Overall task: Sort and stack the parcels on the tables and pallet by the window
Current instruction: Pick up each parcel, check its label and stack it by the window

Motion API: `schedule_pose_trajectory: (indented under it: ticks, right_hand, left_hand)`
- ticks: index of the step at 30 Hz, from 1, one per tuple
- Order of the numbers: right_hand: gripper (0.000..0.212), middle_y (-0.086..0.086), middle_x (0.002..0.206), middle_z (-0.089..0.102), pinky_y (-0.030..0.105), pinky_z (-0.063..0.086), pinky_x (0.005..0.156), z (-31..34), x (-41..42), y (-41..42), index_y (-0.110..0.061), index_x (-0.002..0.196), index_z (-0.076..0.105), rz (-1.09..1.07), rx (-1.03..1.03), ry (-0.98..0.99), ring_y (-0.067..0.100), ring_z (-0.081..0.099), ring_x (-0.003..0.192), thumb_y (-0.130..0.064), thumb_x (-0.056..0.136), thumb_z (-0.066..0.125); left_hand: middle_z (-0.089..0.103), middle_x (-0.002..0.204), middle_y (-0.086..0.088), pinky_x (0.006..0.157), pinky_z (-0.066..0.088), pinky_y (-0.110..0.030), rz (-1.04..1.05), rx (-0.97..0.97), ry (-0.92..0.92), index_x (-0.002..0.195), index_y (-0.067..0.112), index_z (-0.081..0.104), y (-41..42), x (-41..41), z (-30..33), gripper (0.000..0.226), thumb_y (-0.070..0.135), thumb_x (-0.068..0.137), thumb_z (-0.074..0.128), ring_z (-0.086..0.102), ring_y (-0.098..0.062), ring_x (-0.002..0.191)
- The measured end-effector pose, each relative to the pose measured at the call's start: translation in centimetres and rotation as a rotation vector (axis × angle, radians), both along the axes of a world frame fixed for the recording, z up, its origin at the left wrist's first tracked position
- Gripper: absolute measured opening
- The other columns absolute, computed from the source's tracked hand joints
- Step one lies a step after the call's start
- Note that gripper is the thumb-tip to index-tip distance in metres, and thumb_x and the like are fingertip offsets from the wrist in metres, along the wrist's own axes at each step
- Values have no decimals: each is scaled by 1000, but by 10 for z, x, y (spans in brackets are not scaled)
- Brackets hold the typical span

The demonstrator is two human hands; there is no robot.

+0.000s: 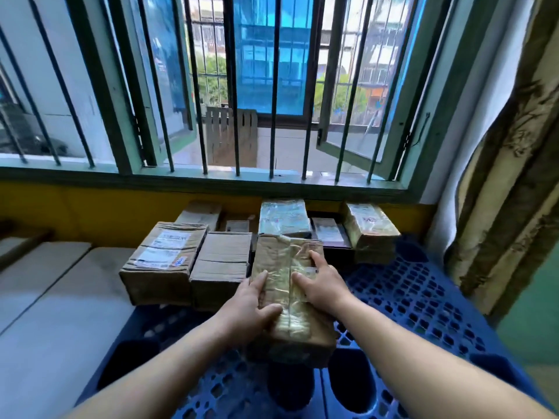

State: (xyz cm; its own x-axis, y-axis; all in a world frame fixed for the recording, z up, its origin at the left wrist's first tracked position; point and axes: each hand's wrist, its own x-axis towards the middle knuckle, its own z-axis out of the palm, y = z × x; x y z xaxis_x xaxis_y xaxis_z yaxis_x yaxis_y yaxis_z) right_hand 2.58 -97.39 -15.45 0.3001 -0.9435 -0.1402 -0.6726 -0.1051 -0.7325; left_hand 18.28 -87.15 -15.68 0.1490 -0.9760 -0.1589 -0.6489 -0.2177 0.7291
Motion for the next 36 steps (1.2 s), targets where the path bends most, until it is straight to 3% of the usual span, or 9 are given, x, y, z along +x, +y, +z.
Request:
schedule_pose_trajectory:
  ticks: [6,10,12,17,20,24,29,33,36]
  right_hand:
    - [76,9,145,42,33,39,104,-27,7,-18,-31,155,23,81,79,61,27,49,127,-50,91,60]
    - [78,8,139,48,34,45,99,-44,12,-21,-30,154,24,117,86,129,27,53,121,-52,89,60]
    - [74,9,134,49,33,45,91,-47,15,-24,-32,152,26,118,74,141,27,55,115,-52,89,59]
    - [71,9,136,44,35,47,90,-47,24,-37,-33,151,25,89,96,84,29,55,113,-48,91,59]
    - [70,10,140,39,35,43,87,-47,30,-44,-34,152,21,80,92,110,30,52,118,-48,93,56]
    - [71,8,145,34,40,41,101,-47,42,-57,-36,154,18,56,98,132,32,49,125,-49,93,54]
    - [73,9,145,33,40,43,101,-47,52,-70,-38,155,15,59,87,198,31,50,124,-52,93,52]
    - [73,9,142,35,39,44,98,-49,54,-74,-39,154,16,55,66,224,31,51,122,-53,92,52]
    - [73,9,141,36,38,45,96,-48,55,-74,-39,154,16,58,60,235,30,52,120,-54,92,51]
  left_hand:
    - [31,150,-6,115,25,-29,74,157,-72,154,21,15,-8,-4,-19,83,44,88,61,36,-20,136]
    - [47,140,-4,109,38,-34,18,278,-133,152,21,20,-12,4,-31,95,56,75,64,50,-17,124]
    - [52,134,-6,104,41,-32,-8,295,-195,148,20,28,-15,6,-27,85,50,79,67,54,-18,118]
    - [59,124,-8,99,45,-34,-39,245,-333,135,20,46,-31,14,-17,59,42,84,66,57,-23,114]
    - [50,130,-12,105,37,-36,-63,213,-605,139,20,43,-38,19,-11,58,47,88,56,45,-28,125]
    - [29,137,-6,110,23,-39,-38,76,-894,145,29,31,-43,26,-10,64,58,90,45,23,-27,132]
    - [28,134,-3,108,27,-34,-27,-5,-845,150,31,19,-52,38,-12,74,58,88,50,29,-23,128]
    - [44,135,-2,101,38,-31,-37,-111,-716,148,29,26,-53,41,-14,65,49,91,52,46,-20,122]
    - [50,137,1,101,40,-34,-42,-81,-662,145,27,31,-47,39,-19,60,46,92,50,50,-20,123]
